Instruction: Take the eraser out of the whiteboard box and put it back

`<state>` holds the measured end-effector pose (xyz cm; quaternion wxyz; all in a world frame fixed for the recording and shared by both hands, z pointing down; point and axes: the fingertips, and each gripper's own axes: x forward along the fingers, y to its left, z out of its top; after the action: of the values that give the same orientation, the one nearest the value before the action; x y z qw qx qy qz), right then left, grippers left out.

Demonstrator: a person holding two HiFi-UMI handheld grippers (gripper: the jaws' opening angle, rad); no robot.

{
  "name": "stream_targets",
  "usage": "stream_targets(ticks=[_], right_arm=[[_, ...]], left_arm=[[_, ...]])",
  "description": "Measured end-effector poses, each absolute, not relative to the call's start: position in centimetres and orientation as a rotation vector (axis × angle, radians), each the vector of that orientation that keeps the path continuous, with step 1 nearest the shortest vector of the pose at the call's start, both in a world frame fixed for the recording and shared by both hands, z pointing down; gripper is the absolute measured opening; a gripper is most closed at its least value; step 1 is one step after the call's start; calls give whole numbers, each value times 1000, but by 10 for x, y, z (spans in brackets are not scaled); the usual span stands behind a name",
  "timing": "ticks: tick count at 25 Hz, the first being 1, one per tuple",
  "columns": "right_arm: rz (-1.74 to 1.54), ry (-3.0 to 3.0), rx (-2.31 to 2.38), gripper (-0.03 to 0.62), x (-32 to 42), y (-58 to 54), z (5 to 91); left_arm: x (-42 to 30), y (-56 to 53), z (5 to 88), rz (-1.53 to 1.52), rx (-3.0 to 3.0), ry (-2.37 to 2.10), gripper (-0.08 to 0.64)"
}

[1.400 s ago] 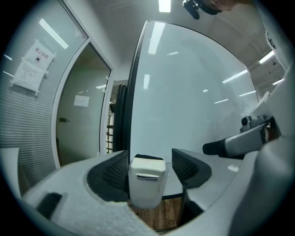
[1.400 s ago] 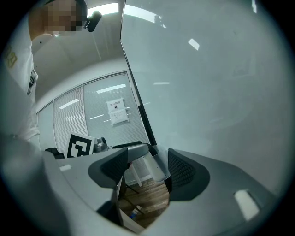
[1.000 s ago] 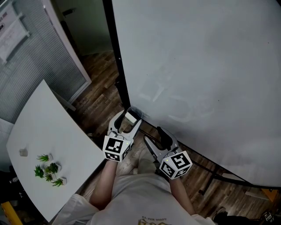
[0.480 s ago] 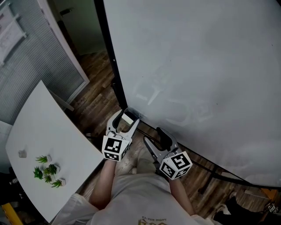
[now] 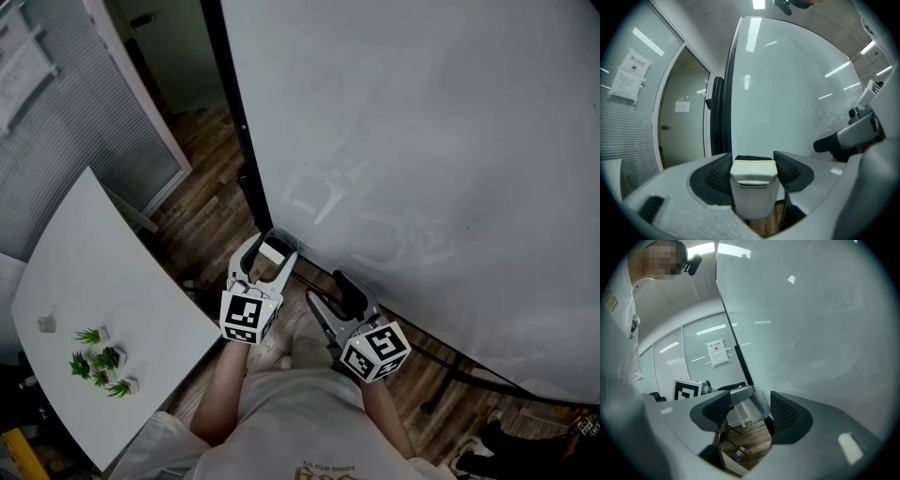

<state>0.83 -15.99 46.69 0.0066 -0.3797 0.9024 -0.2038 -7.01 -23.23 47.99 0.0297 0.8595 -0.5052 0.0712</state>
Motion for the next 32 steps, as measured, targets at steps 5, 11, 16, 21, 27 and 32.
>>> stream_targets(ticks=[5,11,16,21,27,32], right_arm=[[-643,2821,-1187,270,9,-160,468],[-643,2819,-1189,268,10,-161,468],[-641,2819,-1185,267,9,-161,465],[-639,2816,-1190,265,11,-161,468],[-637,2816,-1192,265,11,-159,465],[-638,2815,-1191,265,12,-158,466]], left_arm=[[-72,-233,480,217,2645,-1576,262],[-72,-234,480,228,2641,-1576,267],[-72,-233,481,232,2633,-1569,267],[-72,-233,483,228,2631,-1567,267],[-72,-231,477,221,2625,-1573,267],[-72,-230,474,211,2630,-1579,267]])
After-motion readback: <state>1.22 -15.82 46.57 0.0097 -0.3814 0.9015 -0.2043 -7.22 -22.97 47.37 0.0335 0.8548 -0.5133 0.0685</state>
